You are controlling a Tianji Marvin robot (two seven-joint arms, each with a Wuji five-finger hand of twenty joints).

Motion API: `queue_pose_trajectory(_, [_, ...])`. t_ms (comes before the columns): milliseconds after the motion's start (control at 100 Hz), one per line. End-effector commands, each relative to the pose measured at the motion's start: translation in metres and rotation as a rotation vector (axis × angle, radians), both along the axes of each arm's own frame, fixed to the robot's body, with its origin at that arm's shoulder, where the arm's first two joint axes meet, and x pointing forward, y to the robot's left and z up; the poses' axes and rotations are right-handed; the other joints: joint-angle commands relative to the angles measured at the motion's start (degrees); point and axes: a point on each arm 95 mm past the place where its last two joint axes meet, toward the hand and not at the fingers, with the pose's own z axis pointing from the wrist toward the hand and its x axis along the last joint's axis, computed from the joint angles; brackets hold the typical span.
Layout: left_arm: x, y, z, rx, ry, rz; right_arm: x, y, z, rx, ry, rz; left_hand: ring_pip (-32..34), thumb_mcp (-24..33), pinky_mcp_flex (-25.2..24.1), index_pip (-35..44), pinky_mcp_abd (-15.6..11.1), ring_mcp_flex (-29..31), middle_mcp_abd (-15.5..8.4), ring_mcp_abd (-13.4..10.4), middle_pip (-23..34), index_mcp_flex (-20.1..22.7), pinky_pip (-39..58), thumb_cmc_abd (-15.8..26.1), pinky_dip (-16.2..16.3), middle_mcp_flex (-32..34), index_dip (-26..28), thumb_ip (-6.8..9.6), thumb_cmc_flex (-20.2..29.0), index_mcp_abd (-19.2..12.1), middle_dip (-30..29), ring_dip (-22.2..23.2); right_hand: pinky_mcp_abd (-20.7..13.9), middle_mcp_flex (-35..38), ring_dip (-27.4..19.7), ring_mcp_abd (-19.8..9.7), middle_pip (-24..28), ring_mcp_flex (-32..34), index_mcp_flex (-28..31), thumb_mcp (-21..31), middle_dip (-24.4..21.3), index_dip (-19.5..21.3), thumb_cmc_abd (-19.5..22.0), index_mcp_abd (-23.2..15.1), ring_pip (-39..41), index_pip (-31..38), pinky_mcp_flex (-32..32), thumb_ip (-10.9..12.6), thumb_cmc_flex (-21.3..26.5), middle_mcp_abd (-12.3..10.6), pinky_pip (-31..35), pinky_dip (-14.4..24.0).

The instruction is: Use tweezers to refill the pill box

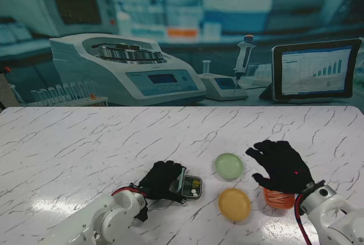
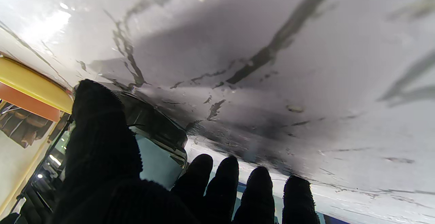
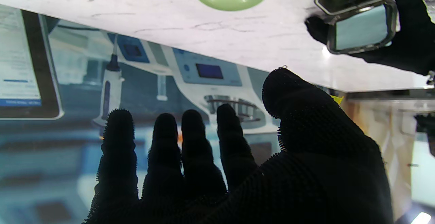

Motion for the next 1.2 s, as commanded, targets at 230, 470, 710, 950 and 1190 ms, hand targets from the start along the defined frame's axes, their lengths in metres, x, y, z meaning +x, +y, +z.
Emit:
queue_pose_trajectory(230, [-0.017, 0.003, -0.021, 0.025, 0.077, -0.015, 0.006, 0.054, 0.001, 0.076, -0.014, 0.124, 2.0, 1.3, 6.9, 0.2, 0.8, -0.1, -0.6, 0.3, 0.7, -0.2, 8.6, -0.3, 1.8, 0.4, 1.4, 2.46, 2.5, -0.4, 1.1, 0.5, -3.7, 6.8, 0.0, -3.1, 0.0, 6.5, 5.8, 0.2, 0.5, 1.0, 6.2, -0.5, -1.8, 1.0, 1.5, -0.9, -0.6, -3.7, 1.4, -0.8])
queue_pose_trajectory(470, [-0.018, 0.004, -0.021, 0.026, 0.084, -0.018, 0.015, 0.100, -0.009, 0.146, 0.063, 0.174, 1.9, 1.1, 6.9, 0.3, 0.8, -0.1, -0.7, 0.2, 0.6, 0.0, 8.4, -0.2, 1.7, 0.4, 1.8, 2.38, 2.8, -0.7, 1.1, 0.5, -3.9, 9.2, -0.9, -5.0, -0.7, 8.2, 8.6, 0.5, 0.3, 0.3, 11.7, -2.5, -3.6, 1.8, 0.8, -0.1, -0.4, -5.7, 1.6, -1.4])
queue_pose_trajectory(710, [-0.019, 0.004, -0.021, 0.025, 0.093, -0.019, 0.021, 0.140, -0.029, 0.199, 0.159, 0.196, 1.8, 1.2, 6.9, 0.3, 0.8, 0.1, -0.9, 0.1, 0.7, 0.2, 8.3, -0.1, 1.6, 0.5, 2.2, 2.36, 3.7, -0.8, 1.2, 0.5, -4.7, 11.9, -0.6, -5.3, 0.3, 9.9, 10.3, 2.8, 1.3, -2.5, 11.5, -3.3, -3.1, 7.1, 1.0, -3.3, 1.6, -6.2, 1.9, -1.5])
queue_pose_trajectory(950, [-0.021, 0.005, -0.022, 0.022, 0.097, -0.013, 0.025, 0.160, -0.047, 0.190, 0.222, 0.191, 1.8, 1.1, 7.0, 0.3, 0.8, 0.1, -0.9, 0.0, 0.7, 0.3, 8.2, 0.1, 1.6, 0.6, 2.4, 2.32, 3.9, -0.9, 1.2, 0.5, -5.0, 12.5, -0.4, -5.6, 0.9, 10.3, 9.3, 4.1, 1.7, -7.0, 11.1, -3.7, -2.7, 13.6, 1.0, -4.2, 1.7, -6.8, 2.1, -1.5])
queue_pose_trajectory(1190, [-0.022, 0.005, -0.023, 0.020, 0.100, -0.009, 0.031, 0.163, -0.064, 0.189, 0.287, 0.159, 1.8, 1.0, 6.9, 0.3, 0.8, 0.1, -0.8, 0.0, 0.7, 0.5, 8.2, 0.2, 1.6, 0.6, 2.5, 2.30, 4.1, -0.9, 1.2, 0.5, -5.1, 12.6, -0.3, -5.4, 1.4, 10.3, 9.5, 4.1, 1.9, -7.4, 10.9, -3.7, -2.3, 14.6, 0.7, -4.1, 1.7, -6.5, 1.9, -1.7])
